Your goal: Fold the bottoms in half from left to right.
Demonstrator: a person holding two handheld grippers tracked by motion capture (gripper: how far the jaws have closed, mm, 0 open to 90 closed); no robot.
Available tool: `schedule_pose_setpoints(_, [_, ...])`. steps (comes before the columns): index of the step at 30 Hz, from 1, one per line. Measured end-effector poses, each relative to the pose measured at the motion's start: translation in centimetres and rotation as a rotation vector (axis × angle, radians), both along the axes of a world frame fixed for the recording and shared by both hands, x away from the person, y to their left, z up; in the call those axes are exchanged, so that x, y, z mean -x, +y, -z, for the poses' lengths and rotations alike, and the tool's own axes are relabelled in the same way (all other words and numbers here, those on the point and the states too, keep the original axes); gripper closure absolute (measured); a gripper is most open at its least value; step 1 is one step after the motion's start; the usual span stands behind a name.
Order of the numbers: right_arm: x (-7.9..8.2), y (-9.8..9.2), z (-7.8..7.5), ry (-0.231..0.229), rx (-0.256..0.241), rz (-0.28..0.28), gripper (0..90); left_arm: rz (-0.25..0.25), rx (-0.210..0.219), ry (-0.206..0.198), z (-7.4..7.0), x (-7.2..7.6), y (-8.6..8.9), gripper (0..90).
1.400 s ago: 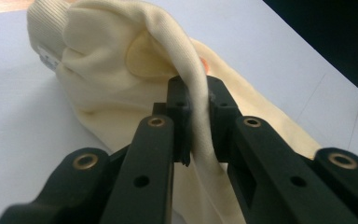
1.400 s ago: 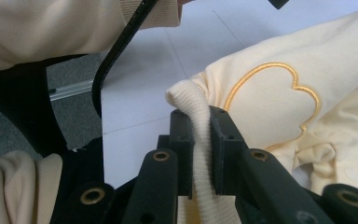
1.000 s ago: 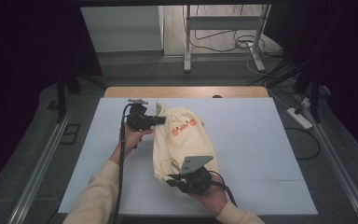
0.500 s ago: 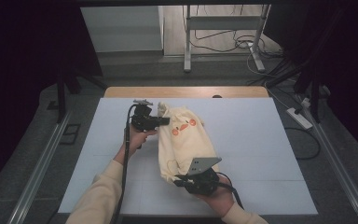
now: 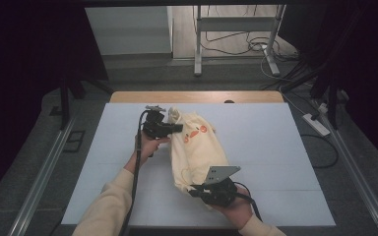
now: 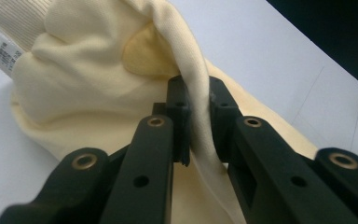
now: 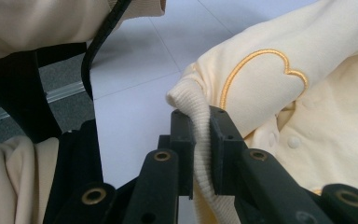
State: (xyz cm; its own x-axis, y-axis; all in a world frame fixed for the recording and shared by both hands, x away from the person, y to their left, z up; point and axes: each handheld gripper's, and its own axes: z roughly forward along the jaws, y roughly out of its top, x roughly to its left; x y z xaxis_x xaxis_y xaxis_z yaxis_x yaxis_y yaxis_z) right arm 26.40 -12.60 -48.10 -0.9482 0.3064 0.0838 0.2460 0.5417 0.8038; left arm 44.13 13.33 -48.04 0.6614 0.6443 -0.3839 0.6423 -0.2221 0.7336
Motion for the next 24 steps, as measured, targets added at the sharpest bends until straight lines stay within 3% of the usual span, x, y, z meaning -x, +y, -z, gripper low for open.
schedule_pose_setpoints(14, [0.3, -0.9, 0.1, 0.003, -0.001, 0.012, 81.3, 0.027, -0.01, 0.003, 0.2, -0.3, -1.5, 81.5])
schedule_pose_setpoints(24, [0.2, -1.9, -0.1, 0.011, -0.012, 0.031, 81.4, 0.018, -0.008, 0.017, 0.5, -0.7, -2.5, 81.5])
